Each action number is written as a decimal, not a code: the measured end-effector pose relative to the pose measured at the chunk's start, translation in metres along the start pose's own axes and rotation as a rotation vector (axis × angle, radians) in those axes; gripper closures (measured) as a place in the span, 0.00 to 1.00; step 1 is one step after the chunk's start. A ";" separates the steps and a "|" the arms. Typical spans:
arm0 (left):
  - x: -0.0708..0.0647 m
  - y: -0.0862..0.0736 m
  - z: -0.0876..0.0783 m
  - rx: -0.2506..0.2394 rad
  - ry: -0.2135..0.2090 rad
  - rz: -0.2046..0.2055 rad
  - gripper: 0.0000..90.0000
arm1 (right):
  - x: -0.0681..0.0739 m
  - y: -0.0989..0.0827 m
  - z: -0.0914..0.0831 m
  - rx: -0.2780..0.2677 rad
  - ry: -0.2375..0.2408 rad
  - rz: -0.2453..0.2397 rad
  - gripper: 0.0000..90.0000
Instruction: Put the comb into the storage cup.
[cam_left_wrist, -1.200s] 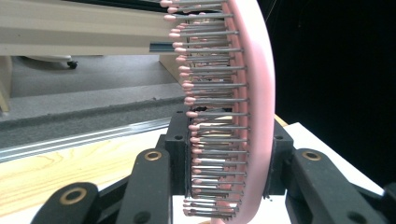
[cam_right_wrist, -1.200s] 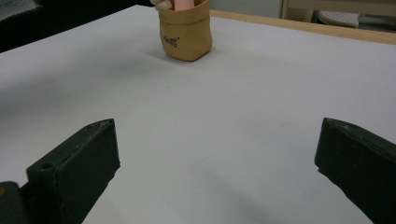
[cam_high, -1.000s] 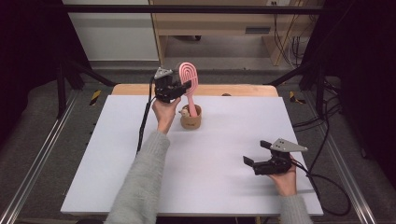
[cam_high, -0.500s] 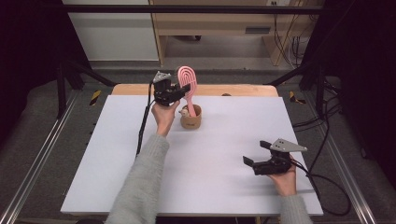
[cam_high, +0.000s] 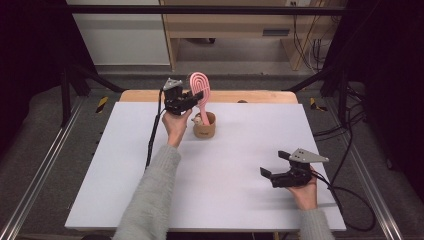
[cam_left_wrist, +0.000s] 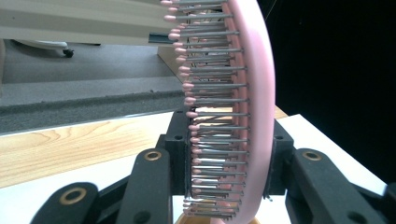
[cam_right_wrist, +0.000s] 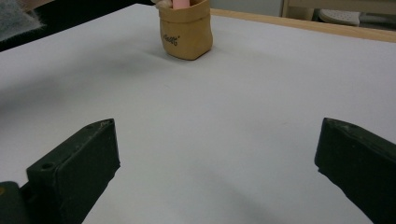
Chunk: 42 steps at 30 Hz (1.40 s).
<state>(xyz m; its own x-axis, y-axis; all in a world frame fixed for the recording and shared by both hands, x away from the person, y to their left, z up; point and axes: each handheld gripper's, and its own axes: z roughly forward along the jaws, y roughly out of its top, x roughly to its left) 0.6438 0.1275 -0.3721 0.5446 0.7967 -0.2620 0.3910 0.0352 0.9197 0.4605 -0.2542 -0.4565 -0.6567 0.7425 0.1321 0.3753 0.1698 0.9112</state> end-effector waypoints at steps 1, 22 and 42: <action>0.000 0.000 0.000 -0.001 0.000 -0.001 0.70 | 0.000 0.000 0.000 -0.001 0.000 0.000 0.00; 0.015 -0.013 -0.005 -0.010 0.013 -0.035 0.69 | 0.000 0.000 0.000 0.001 0.000 -0.001 0.00; 0.028 -0.021 -0.014 -0.037 0.036 -0.068 0.68 | 0.000 0.000 0.001 0.003 -0.001 0.001 0.00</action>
<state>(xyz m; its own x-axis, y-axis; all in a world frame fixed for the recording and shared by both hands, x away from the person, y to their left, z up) 0.6401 0.1577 -0.3945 0.4908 0.8127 -0.3141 0.3982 0.1114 0.9105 0.4606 -0.2537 -0.4570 -0.6557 0.7431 0.1332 0.3779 0.1704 0.9100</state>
